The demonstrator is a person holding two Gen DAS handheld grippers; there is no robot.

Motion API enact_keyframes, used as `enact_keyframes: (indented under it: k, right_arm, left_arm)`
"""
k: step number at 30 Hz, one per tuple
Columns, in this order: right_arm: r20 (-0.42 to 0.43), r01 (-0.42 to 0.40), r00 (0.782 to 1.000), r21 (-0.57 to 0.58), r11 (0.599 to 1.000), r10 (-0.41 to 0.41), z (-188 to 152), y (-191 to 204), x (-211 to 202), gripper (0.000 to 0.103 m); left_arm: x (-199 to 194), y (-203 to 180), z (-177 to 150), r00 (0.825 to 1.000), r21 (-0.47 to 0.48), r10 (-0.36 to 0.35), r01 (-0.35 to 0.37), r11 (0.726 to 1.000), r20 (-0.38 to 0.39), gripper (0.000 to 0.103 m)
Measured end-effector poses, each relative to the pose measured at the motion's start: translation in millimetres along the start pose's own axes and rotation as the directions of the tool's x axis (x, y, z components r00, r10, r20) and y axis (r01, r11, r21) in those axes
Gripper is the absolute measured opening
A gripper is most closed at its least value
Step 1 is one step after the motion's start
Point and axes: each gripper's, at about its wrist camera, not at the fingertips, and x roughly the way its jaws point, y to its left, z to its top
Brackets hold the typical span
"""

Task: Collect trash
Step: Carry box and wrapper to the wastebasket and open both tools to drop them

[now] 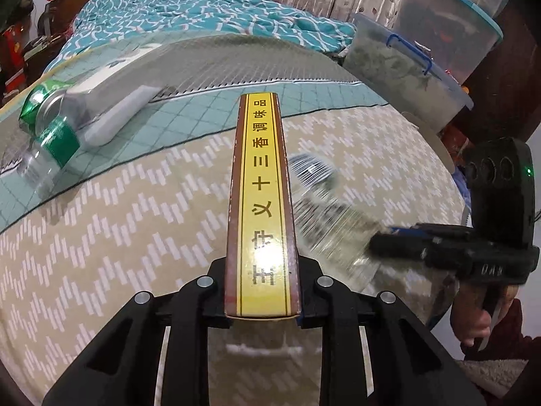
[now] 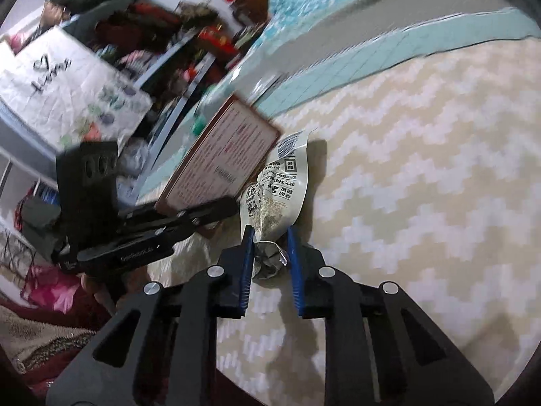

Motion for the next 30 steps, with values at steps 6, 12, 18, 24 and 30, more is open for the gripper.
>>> enact_keyframes:
  k: [6,12,18,24,30]
  right_arm:
    - [0.175,0.057,0.981,0.145,0.988,-0.082,-3,-53,-68,0.022]
    - [0.325,0.112,0.922,0.297,0.948,-0.21,-15,-104,-136,0.022]
    - [0.408,0.253,0.812,0.399,0.881,-0.418,-28,-144,-203,0.022]
    - [0.447,0.238,0.751,0.504,0.83,-0.486,-26,-199,-253,0.022]
    - [0.428,0.255,0.72,0.57,0.781,-0.547,-12,-240,-267,0.023]
  left_arm:
    - [15,-33,24,0.999,0.071,-0.031,0.032,0.997,-0.021,0.022]
    - [61,-112,63,0.993,0.222,-0.101,0.113,0.969,-0.065,0.022]
    - [118,-205,104,0.971,0.324,-0.189,0.228,0.918,-0.148,0.022]
    - [164,-288,132,0.948,0.406,-0.235,0.305,0.862,-0.213,0.022]
    - [209,-343,150,0.936,0.439,-0.235,0.333,0.834,-0.263,0.022]
